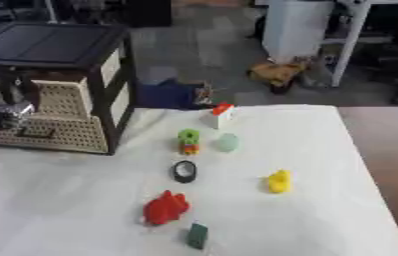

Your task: Pick up objects from table and place into drawer.

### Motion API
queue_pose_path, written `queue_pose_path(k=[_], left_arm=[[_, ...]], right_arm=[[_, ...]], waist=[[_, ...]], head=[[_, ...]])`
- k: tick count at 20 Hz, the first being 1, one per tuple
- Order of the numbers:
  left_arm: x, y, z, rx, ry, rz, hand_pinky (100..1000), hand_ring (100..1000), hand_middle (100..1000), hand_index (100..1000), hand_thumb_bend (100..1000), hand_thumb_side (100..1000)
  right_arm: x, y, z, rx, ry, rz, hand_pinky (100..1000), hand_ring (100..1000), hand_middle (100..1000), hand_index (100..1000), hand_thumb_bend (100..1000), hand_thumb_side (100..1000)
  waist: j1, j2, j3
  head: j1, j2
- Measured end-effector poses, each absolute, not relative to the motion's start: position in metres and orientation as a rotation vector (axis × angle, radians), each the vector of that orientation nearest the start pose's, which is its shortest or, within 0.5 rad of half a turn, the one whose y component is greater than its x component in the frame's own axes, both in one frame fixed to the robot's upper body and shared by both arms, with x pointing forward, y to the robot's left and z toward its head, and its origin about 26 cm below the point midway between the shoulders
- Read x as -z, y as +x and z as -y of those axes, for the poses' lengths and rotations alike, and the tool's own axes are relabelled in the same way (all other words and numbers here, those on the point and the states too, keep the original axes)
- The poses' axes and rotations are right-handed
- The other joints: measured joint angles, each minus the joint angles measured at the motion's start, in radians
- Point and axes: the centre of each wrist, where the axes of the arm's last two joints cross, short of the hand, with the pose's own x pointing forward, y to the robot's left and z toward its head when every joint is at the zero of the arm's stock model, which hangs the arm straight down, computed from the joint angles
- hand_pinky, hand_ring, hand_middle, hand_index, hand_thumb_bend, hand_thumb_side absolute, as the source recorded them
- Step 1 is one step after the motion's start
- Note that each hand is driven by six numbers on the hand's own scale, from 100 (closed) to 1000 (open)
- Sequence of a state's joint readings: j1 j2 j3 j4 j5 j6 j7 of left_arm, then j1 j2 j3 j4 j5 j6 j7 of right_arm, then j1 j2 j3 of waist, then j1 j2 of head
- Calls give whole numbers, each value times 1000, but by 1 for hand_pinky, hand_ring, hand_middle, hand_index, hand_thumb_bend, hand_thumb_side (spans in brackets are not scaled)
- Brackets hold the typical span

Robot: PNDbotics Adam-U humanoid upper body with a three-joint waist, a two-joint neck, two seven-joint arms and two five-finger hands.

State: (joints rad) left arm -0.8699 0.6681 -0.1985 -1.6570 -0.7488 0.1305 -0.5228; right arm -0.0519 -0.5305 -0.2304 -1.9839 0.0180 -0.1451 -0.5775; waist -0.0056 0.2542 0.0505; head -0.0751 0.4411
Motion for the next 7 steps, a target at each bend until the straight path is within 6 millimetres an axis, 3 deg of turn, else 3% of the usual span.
queue_pose_path(k=[7], left_arm=[[-346, 345, -245, 1390, 1169, 1783, 308, 549, 647, 795, 100, 1000]], right_arm=[[-180, 261, 368, 211, -873, 2289, 650, 652, 612, 857, 100, 872]], waist=[[-6, -19, 13]], head=[[-16, 15]])
